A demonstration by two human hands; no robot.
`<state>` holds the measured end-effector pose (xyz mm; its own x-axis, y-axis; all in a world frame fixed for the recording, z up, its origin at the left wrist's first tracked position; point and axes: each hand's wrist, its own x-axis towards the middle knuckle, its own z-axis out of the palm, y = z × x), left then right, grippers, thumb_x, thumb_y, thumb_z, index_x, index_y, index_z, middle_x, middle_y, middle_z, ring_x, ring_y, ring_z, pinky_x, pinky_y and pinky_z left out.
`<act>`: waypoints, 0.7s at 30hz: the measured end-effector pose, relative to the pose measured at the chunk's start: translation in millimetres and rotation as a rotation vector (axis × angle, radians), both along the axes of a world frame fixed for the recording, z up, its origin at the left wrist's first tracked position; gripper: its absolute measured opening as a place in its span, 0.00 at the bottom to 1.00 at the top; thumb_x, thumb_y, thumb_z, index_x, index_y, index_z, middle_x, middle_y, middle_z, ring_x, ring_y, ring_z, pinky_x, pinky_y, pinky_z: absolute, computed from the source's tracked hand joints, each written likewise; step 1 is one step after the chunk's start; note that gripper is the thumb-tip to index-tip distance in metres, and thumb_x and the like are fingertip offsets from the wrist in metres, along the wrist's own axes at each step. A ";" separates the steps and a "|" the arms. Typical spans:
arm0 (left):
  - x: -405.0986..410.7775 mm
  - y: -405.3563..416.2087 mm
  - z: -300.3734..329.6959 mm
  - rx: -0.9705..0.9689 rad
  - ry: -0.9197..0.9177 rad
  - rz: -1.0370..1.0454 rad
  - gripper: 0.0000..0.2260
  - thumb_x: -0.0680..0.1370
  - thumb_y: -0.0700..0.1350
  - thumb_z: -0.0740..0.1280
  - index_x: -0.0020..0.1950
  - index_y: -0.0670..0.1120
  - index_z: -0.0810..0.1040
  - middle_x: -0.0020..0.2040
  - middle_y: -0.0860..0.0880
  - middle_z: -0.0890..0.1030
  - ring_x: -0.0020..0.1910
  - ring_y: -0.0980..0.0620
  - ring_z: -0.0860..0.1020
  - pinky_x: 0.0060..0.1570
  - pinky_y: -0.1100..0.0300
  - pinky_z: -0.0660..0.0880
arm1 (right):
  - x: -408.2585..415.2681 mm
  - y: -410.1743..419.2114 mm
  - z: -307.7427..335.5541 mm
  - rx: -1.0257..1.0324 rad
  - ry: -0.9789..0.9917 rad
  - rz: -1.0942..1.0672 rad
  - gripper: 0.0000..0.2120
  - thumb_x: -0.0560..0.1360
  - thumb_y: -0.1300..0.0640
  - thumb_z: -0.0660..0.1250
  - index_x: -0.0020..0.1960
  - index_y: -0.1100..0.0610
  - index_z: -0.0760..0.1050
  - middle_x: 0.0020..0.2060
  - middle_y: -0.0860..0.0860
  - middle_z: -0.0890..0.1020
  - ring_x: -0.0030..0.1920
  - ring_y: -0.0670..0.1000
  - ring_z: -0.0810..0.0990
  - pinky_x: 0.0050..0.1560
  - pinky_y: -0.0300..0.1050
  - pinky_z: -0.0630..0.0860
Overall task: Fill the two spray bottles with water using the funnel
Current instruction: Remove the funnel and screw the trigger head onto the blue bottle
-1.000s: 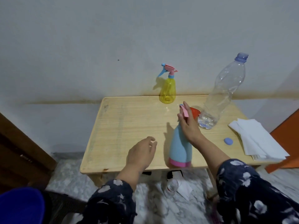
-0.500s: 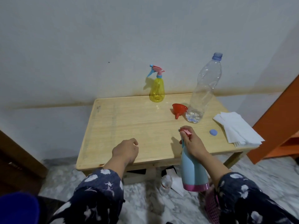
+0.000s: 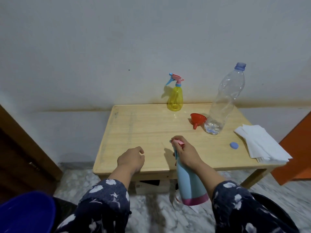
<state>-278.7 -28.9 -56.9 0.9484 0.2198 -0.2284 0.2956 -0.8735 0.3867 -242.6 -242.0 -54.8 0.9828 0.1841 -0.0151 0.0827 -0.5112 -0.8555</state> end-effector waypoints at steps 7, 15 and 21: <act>-8.4 15.2 -0.7 -0.012 0.000 0.062 0.11 0.79 0.49 0.57 0.59 0.56 0.74 0.52 0.55 0.81 0.50 0.50 0.79 0.49 0.57 0.77 | 5.6 31.8 -0.8 -0.066 -0.032 0.074 0.13 0.79 0.42 0.55 0.59 0.43 0.71 0.52 0.50 0.82 0.51 0.53 0.80 0.55 0.51 0.75; -7.7 19.0 -2.6 -0.012 0.008 0.072 0.12 0.79 0.50 0.57 0.61 0.56 0.74 0.54 0.56 0.81 0.51 0.50 0.79 0.49 0.57 0.76 | 24.0 3.3 2.6 -0.124 -0.034 -0.186 0.16 0.81 0.46 0.53 0.65 0.49 0.70 0.49 0.57 0.82 0.51 0.59 0.79 0.45 0.46 0.69; -0.5 8.4 0.4 -0.004 0.009 0.051 0.12 0.79 0.49 0.57 0.61 0.56 0.74 0.54 0.56 0.81 0.51 0.50 0.79 0.51 0.57 0.76 | 29.6 -15.5 -5.0 -0.148 -0.024 -0.270 0.14 0.80 0.43 0.53 0.58 0.47 0.72 0.43 0.55 0.83 0.46 0.58 0.80 0.46 0.49 0.74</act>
<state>-279.1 -20.5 -56.6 0.9338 0.2669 -0.2382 0.3433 -0.8556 0.3873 -212.9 -257.5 -59.8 0.9963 -0.0862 0.0012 -0.0541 -0.6365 -0.7694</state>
